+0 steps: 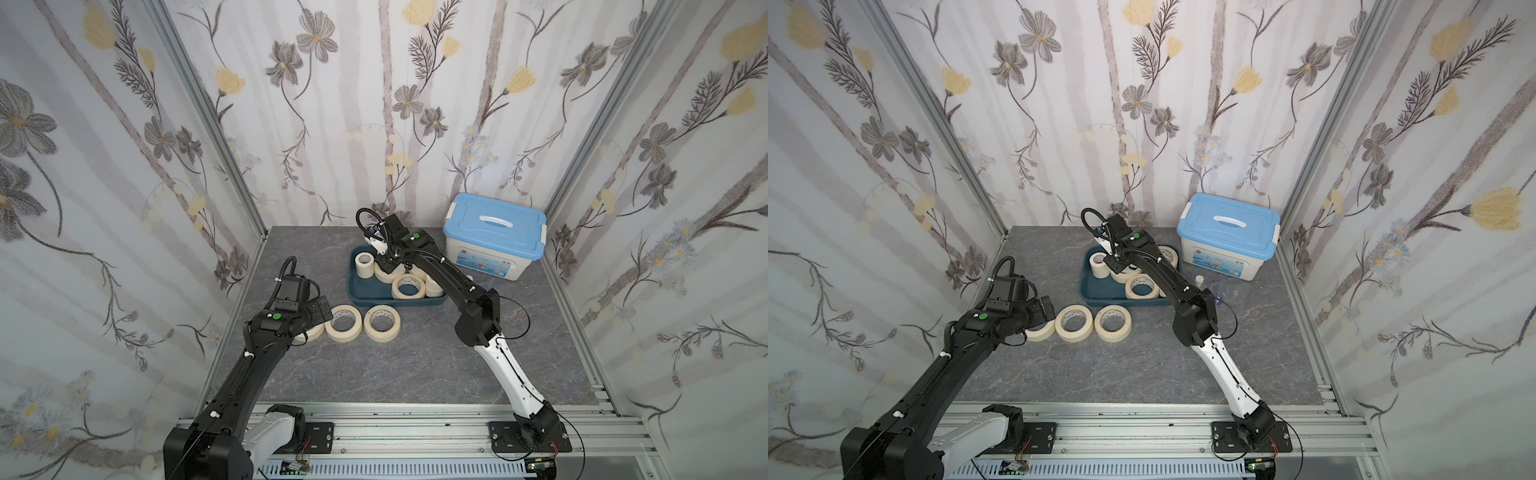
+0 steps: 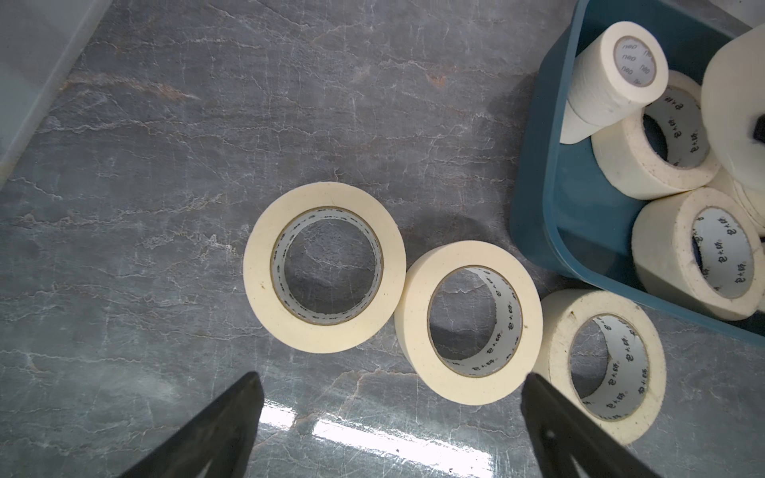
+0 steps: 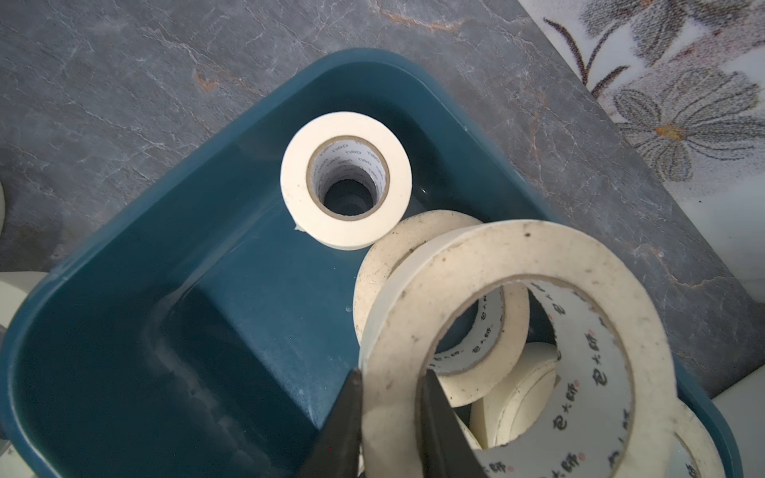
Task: Take out the art tape in the storage box
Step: Pick up the art tape from the storage box.
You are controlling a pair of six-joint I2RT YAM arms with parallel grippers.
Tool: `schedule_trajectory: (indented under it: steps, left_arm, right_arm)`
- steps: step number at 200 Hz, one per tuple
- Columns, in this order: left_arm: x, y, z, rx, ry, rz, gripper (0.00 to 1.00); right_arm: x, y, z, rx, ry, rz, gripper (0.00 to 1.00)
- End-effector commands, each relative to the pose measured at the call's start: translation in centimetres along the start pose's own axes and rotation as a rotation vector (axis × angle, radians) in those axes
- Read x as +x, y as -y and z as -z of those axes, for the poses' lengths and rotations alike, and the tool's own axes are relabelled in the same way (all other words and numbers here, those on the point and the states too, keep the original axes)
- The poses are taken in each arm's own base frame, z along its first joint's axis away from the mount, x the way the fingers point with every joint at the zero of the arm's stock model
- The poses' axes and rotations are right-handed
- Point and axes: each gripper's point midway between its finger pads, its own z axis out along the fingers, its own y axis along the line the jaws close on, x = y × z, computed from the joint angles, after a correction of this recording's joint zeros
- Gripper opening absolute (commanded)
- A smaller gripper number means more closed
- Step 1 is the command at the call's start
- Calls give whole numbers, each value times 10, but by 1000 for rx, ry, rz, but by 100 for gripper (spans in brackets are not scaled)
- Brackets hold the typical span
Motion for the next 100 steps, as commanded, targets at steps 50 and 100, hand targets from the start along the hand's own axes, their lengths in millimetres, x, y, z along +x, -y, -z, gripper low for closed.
schedule_trajectory:
  steps: [50,100]
  left_arm:
    - [-3,5,5,28,12,13,100]
    - [-5,6,8,36,20,15,100]
  right_arm:
    - [-19,-7,68,-26,66,-73,16]
    - [-7,-16,104,-38,45,-93,16]
